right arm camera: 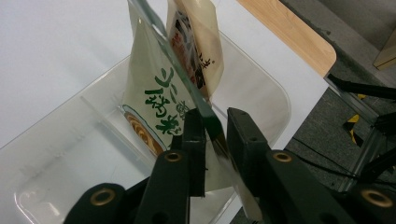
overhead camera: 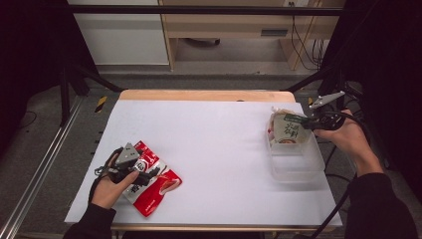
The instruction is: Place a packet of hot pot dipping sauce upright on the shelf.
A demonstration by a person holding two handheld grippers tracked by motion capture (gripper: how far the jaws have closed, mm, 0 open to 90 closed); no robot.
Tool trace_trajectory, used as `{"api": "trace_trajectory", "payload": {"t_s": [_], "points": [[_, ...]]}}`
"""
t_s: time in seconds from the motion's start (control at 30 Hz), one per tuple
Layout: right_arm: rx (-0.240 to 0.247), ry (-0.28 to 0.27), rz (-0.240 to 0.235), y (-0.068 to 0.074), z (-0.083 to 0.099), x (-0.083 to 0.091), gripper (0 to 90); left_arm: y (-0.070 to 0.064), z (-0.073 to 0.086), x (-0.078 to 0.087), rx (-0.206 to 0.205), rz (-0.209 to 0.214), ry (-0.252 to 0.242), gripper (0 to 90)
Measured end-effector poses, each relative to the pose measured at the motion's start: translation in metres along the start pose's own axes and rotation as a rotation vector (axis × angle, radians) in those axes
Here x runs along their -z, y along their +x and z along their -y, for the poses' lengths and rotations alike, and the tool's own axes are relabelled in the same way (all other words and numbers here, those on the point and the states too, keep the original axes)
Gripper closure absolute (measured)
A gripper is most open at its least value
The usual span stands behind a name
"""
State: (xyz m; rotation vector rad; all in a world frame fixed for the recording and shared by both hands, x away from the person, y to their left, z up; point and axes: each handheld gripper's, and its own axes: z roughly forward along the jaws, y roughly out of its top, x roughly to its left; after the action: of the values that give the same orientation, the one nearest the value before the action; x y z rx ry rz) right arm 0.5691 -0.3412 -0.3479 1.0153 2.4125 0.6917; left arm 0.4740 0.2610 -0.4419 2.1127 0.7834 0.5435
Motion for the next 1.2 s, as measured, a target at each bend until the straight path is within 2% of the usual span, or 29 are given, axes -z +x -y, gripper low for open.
{"api": "trace_trajectory", "payload": {"t_s": [0.1,0.33,0.6,0.93,1.2], "points": [[-0.010,-0.011,0.008,0.001,0.001,0.000,72.6,0.000,0.000,0.000,0.000,0.000,-0.001,7.7],[-0.032,-0.026,0.049,0.004,0.002,-0.001,53.0,0.000,0.000,0.000,0.000,0.000,0.000,7.8],[-0.029,-0.051,0.082,0.008,0.000,0.003,36.0,0.000,0.000,0.000,0.000,-0.001,-0.001,7.8],[-0.029,-0.077,0.098,0.012,-0.004,0.008,25.2,0.001,0.000,0.001,0.003,-0.004,-0.002,7.8],[-0.015,-0.125,0.119,0.023,-0.012,0.023,17.7,0.002,0.000,0.003,0.005,-0.008,-0.007,7.7]]}}
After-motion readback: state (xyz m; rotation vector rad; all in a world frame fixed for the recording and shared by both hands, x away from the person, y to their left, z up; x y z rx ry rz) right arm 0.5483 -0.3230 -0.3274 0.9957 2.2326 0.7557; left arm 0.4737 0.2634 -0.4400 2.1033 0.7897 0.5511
